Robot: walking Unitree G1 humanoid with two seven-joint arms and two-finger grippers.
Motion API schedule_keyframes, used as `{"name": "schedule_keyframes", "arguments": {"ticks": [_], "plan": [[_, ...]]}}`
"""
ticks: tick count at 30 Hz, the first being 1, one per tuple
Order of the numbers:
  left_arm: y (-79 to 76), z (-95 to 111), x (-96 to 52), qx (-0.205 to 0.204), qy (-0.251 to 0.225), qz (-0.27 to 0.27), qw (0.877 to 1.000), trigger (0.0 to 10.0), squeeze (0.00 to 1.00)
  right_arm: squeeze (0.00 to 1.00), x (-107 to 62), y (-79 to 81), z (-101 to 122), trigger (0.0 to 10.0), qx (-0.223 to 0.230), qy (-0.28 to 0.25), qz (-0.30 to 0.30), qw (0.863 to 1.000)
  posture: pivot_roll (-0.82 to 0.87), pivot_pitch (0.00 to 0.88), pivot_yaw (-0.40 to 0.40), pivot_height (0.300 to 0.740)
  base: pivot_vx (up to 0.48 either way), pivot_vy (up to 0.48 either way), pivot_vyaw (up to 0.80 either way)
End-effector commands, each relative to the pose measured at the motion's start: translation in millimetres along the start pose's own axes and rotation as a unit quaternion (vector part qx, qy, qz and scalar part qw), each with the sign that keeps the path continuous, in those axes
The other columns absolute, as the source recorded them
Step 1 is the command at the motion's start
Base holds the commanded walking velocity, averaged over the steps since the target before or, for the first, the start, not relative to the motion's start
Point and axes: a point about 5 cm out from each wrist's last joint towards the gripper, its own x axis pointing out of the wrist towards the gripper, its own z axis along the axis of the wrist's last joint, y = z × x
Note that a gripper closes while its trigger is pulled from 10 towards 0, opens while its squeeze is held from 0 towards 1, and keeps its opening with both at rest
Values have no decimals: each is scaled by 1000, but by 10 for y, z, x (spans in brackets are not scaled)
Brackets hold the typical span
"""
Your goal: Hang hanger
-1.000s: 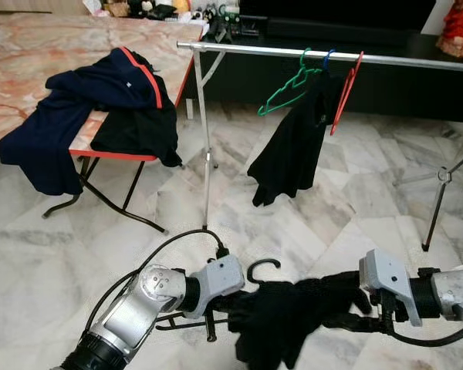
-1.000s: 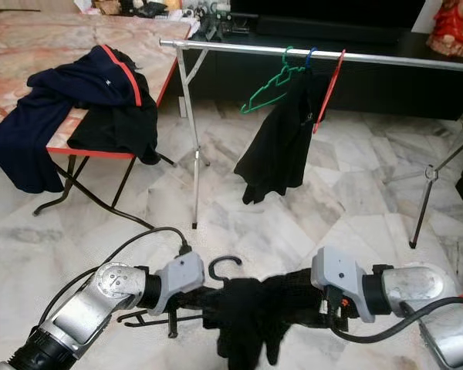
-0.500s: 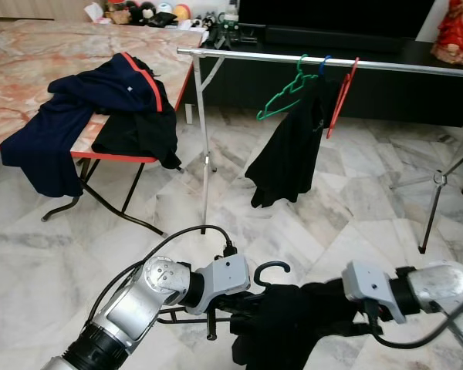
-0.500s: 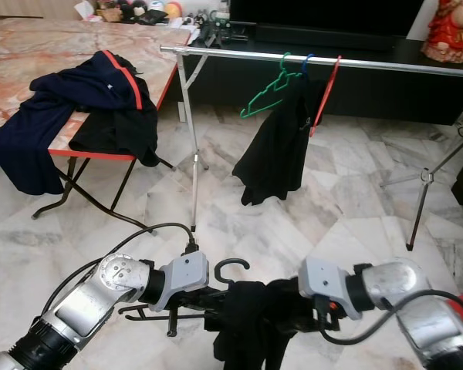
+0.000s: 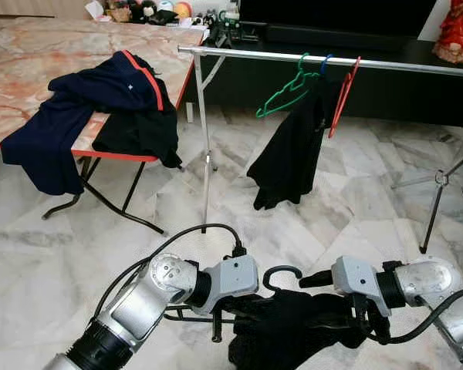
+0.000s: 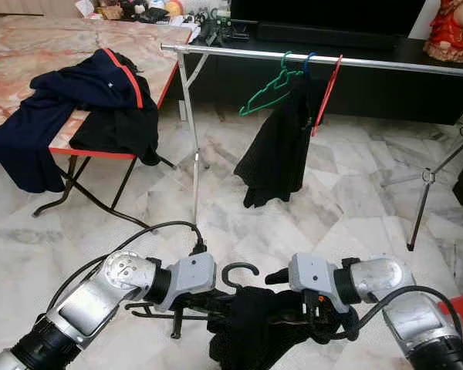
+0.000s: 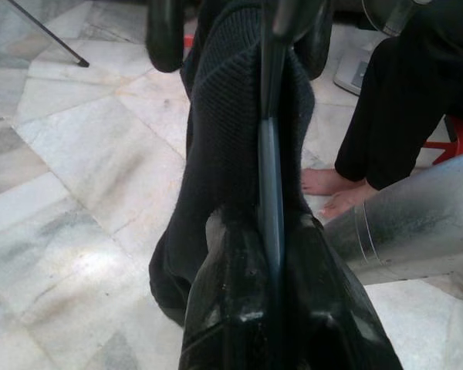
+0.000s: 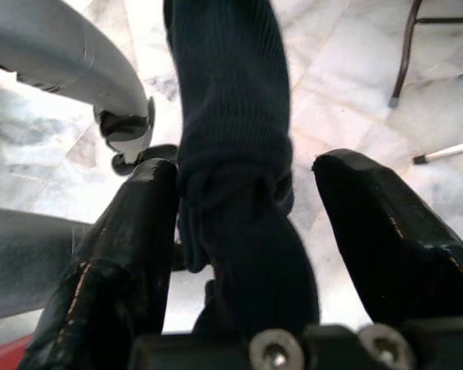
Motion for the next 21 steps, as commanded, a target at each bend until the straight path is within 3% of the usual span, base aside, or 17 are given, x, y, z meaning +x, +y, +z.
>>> {"name": "schedule_keyframes", "arguments": {"ticks": [1, 8, 9, 10, 21], "plan": [[-13, 134, 31, 21, -14, -14, 1000, 10000, 0, 0, 125, 68, -73, 10000, 10, 11, 32, 999, -13, 188, -76, 740, 0, 0, 0], [-15, 170, 30, 24, -17, -13, 999, 10000, 0, 0, 251, 61, -94, 10000, 16, 6, 39, 999, -2, 193, -75, 740, 0, 0, 0], [-16, 173, 30, 24, -17, -14, 999, 10000, 0, 0, 260, 63, -91, 9294, 18, 4, 40, 999, -2, 194, -75, 740, 0, 0, 0], [-16, 176, 32, 25, -17, -14, 999, 10000, 0, 0, 273, 65, -87, 0, 18, 2, 42, 999, -2, 194, -75, 740, 0, 0, 0], [-15, 192, 44, 27, -18, -18, 999, 10000, 0, 0, 272, 40, -110, 0, 24, 1, 36, 999, -5, 198, -72, 740, 0, 0, 0]]}}
